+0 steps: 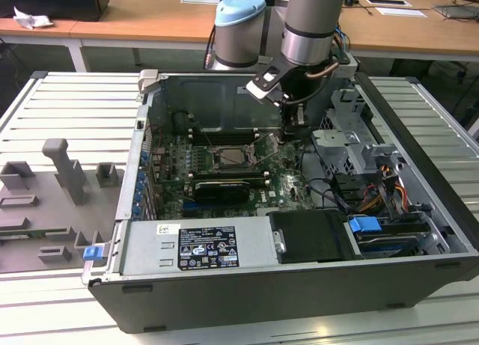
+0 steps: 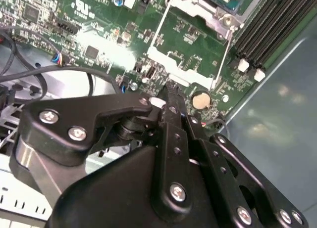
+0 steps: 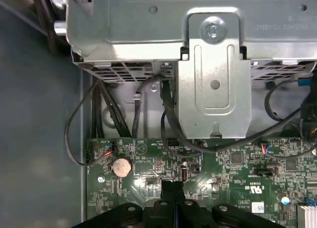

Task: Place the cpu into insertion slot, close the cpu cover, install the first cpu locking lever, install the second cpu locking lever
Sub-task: 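Close the cpu cover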

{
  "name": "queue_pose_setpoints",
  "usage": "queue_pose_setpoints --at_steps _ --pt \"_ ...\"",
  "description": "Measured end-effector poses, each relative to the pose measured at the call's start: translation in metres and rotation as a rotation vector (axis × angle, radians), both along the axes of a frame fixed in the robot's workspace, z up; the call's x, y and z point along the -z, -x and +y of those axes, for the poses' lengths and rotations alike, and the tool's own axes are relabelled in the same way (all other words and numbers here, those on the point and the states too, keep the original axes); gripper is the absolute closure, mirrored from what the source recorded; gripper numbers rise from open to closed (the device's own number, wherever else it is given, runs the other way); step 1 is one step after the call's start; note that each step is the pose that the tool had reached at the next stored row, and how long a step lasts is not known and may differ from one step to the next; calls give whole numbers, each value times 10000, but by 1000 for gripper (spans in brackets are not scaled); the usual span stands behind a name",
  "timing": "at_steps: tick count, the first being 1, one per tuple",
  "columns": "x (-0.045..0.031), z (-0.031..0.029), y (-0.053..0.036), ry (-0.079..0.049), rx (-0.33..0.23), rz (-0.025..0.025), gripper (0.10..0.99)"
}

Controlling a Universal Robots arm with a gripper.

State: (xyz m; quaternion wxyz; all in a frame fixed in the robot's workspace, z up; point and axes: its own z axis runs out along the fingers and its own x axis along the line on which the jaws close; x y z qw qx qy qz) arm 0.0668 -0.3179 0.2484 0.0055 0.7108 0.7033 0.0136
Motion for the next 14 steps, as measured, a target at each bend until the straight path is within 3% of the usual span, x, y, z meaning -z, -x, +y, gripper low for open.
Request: queue_pose_setpoints --at_steps 3,7,14 --pt "34 0 8 -24 -35 0 980" --pt "37 -1 104 -41 -37 0 980" --pt "37 0 166 -44 -38 0 980"
